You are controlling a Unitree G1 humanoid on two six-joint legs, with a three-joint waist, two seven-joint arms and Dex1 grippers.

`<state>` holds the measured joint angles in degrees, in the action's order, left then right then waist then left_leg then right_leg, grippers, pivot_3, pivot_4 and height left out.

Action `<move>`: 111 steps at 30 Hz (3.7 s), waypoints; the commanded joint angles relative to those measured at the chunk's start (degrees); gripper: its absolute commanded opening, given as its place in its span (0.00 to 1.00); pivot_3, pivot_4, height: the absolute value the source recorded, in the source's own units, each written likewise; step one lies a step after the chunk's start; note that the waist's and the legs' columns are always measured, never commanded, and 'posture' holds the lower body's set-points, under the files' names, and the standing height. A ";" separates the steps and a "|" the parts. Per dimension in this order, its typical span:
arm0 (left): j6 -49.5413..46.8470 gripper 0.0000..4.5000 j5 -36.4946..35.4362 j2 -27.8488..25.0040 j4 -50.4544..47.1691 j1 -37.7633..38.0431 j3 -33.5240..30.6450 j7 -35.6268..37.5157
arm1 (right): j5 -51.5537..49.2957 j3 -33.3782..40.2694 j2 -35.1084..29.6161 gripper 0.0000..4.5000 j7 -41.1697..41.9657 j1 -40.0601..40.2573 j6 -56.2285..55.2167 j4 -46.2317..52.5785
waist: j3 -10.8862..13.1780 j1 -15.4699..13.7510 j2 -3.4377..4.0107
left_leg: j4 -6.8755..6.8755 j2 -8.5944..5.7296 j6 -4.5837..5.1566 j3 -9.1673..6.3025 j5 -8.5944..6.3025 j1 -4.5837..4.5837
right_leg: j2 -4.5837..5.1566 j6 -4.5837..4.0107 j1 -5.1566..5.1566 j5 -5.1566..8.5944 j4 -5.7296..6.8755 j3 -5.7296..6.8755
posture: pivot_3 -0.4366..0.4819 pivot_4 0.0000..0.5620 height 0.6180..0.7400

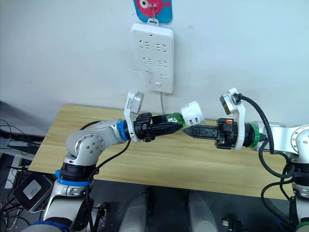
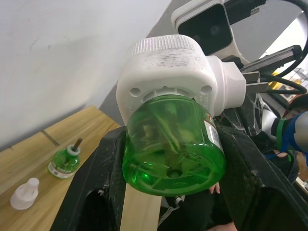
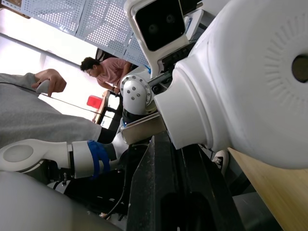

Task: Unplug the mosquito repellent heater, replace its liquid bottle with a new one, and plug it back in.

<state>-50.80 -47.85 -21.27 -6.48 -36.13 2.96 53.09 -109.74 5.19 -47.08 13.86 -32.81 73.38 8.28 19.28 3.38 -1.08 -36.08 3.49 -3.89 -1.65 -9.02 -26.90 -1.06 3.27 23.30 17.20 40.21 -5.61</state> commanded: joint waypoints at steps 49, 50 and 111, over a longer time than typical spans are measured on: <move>4.71 0.50 11.43 -17.50 1.78 -0.47 16.69 35.01 | 85.72 -22.02 3.28 1.00 71.17 -1.93 -71.48 8.90 | -0.07 1.32 0.02 | -0.10 -0.01 -0.17 -0.08 0.17 0.21 | 0.02 -0.05 0.09 0.04 0.71 0.08 | 0.38 0.48 1.00; 4.66 0.50 11.50 -17.20 1.86 -0.63 16.71 34.86 | 86.51 -22.49 4.13 1.00 71.12 -2.13 -71.99 8.63 | -0.07 1.32 0.02 | -0.11 -0.01 -0.17 -0.08 0.19 0.22 | 0.02 -0.05 0.09 0.04 0.75 0.08 | 0.38 0.48 1.00; 69.98 1.00 53.88 -13.39 16.09 3.07 9.95 -1.63 | 80.67 5.91 41.15 0.66 3.10 5.13 -1.37 13.82 | -1.74 -0.14 -0.35 | 0.16 -0.07 -0.54 -0.26 0.62 0.13 | 0.01 -0.27 0.26 -0.11 0.80 0.19 | 0.40 0.37 1.00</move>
<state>14.59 4.00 -34.50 8.87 -32.01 12.22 52.92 -27.26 9.68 -6.37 18.17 -27.63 70.80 18.93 17.53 3.24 -1.43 -35.89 3.42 -4.43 -1.91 -8.40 -26.78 -1.05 2.99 23.58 17.09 40.98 -5.41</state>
